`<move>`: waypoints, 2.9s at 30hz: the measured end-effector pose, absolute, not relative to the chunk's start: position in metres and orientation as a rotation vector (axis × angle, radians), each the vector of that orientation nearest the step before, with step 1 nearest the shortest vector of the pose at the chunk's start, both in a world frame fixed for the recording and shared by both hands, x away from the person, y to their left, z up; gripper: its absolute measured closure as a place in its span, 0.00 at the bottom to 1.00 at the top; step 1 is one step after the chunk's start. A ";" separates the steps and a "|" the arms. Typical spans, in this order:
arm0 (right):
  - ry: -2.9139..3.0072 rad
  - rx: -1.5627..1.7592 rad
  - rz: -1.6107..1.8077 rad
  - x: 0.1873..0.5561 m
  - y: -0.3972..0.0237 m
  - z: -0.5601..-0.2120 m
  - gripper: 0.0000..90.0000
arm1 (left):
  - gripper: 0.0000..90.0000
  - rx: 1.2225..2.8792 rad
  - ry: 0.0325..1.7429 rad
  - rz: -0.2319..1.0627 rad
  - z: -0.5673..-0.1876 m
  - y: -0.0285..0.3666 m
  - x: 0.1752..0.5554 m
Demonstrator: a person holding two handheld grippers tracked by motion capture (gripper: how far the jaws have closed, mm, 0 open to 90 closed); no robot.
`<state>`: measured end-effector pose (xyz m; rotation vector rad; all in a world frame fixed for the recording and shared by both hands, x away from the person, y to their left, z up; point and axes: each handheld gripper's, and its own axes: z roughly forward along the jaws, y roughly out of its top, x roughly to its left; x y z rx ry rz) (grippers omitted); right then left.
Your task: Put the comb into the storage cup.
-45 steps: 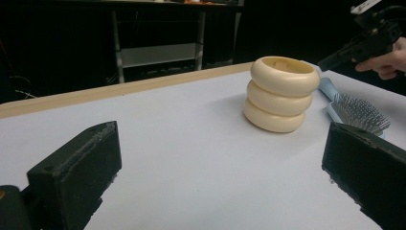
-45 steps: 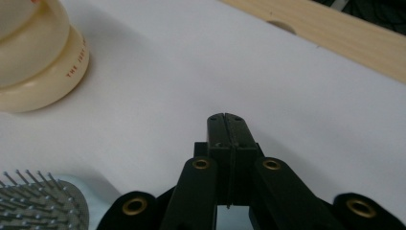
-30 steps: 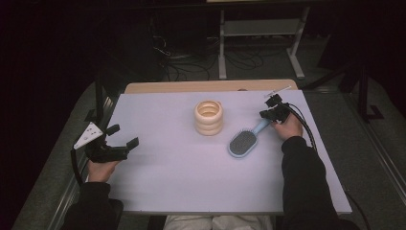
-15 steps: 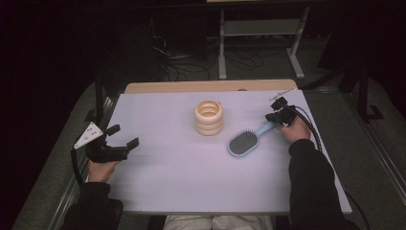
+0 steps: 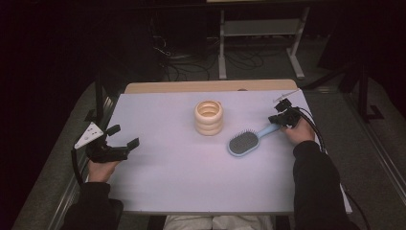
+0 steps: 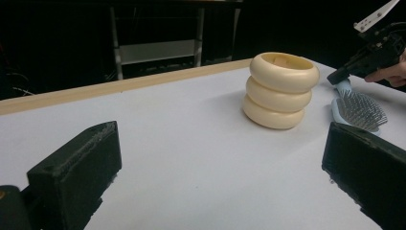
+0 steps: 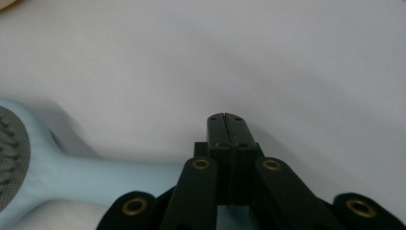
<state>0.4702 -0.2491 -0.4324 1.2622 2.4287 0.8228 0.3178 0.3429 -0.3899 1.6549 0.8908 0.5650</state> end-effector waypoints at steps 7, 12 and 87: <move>2.447 1.255 0.798 0.468 -0.250 -0.432 0.99 | 0.00 1.657 0.892 0.564 -0.390 0.343 0.318; 2.453 1.268 0.776 0.467 -0.253 -0.435 0.99 | 0.00 1.658 0.893 0.563 -0.390 0.342 0.318; 2.487 1.232 0.679 0.344 -0.265 -0.431 0.99 | 0.00 1.657 0.882 0.558 -0.389 0.341 0.314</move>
